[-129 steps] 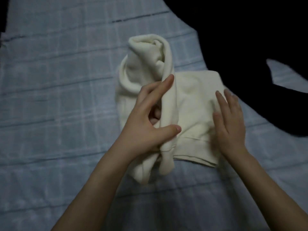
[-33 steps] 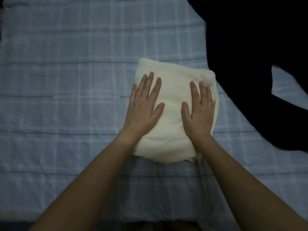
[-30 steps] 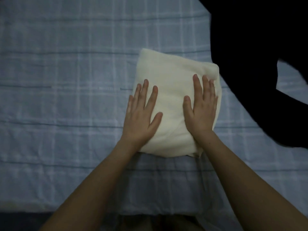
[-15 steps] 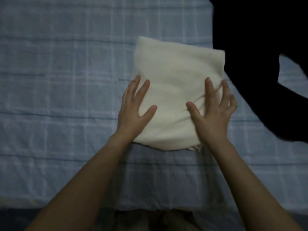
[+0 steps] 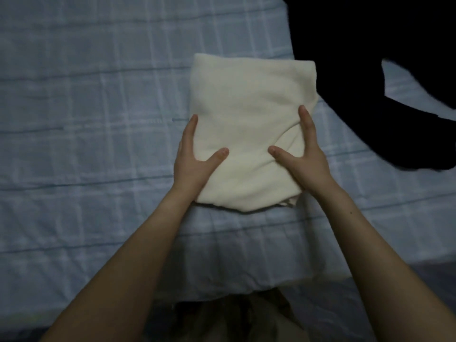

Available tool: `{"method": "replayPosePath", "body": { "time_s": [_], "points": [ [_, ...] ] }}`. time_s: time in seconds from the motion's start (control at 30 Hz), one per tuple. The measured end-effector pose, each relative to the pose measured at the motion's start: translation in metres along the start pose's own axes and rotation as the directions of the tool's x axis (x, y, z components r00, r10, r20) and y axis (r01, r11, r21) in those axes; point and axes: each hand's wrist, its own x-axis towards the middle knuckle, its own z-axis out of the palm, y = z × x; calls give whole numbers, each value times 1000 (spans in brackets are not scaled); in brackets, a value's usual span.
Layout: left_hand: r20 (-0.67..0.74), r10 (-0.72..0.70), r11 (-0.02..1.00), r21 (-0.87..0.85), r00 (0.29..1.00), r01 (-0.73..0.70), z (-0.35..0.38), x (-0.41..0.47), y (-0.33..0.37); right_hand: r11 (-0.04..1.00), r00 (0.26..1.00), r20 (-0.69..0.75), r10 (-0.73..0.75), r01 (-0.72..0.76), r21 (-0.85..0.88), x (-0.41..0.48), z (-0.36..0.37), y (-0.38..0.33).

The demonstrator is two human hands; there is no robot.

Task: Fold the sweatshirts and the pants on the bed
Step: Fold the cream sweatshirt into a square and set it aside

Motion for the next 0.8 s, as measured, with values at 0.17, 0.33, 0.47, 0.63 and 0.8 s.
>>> {"method": "replayPosePath", "body": {
  "time_s": [0.17, 0.33, 0.47, 0.63, 0.8],
  "points": [
    [126, -93, 995, -32, 988, 98, -31, -30, 19, 997, 1000, -16, 13, -12, 83, -45, -3, -19],
    [299, -119, 989, -51, 947, 141, -77, -97, 58, 979, 996, -11, 91, -88, 183, -134, -16, -45],
    [375, -74, 991, -71, 924, 109, -113, -143, 96, 973, 988, -106, 110, -85, 214, -207, -34, -79],
    [513, 96, 995, -79, 853, -64, -156, -171, 170, 964, 967, -240, 80, -14, 264, -281, -66, -141],
    [566, 208, 978, -98, 798, -185, -187, -187, 248, 958, 918, -392, 62, 55, 281, -333, -98, -196]
  ]
}}
